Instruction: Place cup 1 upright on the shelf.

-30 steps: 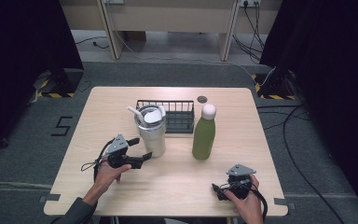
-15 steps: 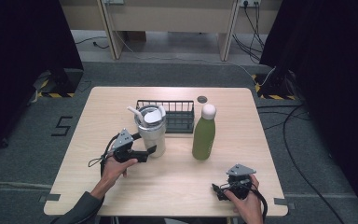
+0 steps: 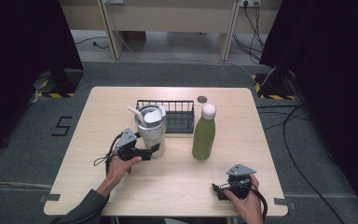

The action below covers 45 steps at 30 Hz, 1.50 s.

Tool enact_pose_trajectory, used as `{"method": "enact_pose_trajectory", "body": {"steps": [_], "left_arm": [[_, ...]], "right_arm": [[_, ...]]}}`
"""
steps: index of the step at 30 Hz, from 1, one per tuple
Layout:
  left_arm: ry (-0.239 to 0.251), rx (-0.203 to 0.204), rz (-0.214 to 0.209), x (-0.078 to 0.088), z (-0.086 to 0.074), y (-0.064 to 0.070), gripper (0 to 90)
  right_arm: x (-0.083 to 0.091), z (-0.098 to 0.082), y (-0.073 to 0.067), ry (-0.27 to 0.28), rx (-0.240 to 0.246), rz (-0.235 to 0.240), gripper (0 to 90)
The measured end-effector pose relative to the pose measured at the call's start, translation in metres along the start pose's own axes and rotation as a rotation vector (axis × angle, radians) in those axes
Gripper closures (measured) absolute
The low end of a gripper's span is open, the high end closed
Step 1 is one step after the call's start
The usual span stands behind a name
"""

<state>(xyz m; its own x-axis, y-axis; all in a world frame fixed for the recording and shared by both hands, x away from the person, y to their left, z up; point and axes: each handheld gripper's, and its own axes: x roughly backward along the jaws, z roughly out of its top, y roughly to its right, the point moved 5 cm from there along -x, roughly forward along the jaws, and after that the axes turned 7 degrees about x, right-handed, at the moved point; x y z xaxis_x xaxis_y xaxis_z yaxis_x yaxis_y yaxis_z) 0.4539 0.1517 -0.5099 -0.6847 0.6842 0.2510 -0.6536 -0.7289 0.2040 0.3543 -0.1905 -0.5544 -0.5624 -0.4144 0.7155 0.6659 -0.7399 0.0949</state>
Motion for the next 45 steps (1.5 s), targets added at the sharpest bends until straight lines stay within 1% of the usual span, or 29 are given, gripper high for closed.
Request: {"method": "enact_pose_trajectory", "body": {"steps": [1,3,8,9,14,17,20,22,24,28,38,39,40,41,45], "left_arm": [[0.005,-0.006,0.003,-0.001,0.0,0.0,9.6],[0.011,-0.005,0.002,-0.002,0.0,0.0,9.3],[0.027,0.011,-0.014,-0.005,-0.001,-0.001,8.1],[0.03,0.025,-0.024,-0.007,-0.001,-0.002,7.8],[0.033,0.027,-0.023,-0.011,-0.001,-0.002,7.0],[0.039,0.04,-0.019,-0.015,0.0,-0.001,6.5],[0.044,0.038,-0.014,-0.017,0.0,-0.001,5.9],[0.053,0.048,-0.014,-0.02,0.0,-0.001,5.9],[0.062,0.046,-0.013,-0.02,0.0,-0.001,6.0],[0.069,0.042,-0.017,-0.02,-0.001,-0.001,6.5],[0.092,0.055,-0.031,-0.023,-0.002,-0.002,6.2],[0.097,0.046,-0.028,-0.023,-0.002,-0.002,6.6],[0.097,0.046,-0.028,-0.023,-0.002,-0.002,7.1],[0.097,0.035,-0.025,-0.023,-0.002,-0.002,7.5],[0.111,0.021,-0.015,-0.022,-0.002,-0.001,8.3]], "right_arm": [[0.0,0.0,0.0,0.0,0.0,0.0,0.2],[0.0,0.0,0.0,0.0,0.0,0.001,0.2],[0.0,0.0,0.0,0.001,0.001,0.002,0.2],[0.0,0.0,0.0,-0.001,-0.002,0.002,0.2],[0.0,0.0,0.0,0.0,-0.003,0.002,0.2],[0.0,0.0,0.0,0.0,-0.002,0.003,0.2],[0.0,0.0,0.0,0.0,-0.002,0.004,0.2],[0.0,0.0,0.0,0.0,-0.001,0.005,0.2],[0.0,0.0,0.0,0.0,-0.001,0.005,0.2],[0.0,0.0,0.0,0.0,0.0,0.006,0.2],[0.0,0.0,0.0,0.001,0.002,0.007,0.2],[0.0,0.0,0.0,0.001,0.002,0.008,0.2],[0.0,0.0,0.0,0.001,0.002,0.008,0.2],[0.0,0.0,0.0,0.001,0.003,0.008,0.2],[0.0,0.0,0.0,0.0,0.002,0.008,0.2]]}}
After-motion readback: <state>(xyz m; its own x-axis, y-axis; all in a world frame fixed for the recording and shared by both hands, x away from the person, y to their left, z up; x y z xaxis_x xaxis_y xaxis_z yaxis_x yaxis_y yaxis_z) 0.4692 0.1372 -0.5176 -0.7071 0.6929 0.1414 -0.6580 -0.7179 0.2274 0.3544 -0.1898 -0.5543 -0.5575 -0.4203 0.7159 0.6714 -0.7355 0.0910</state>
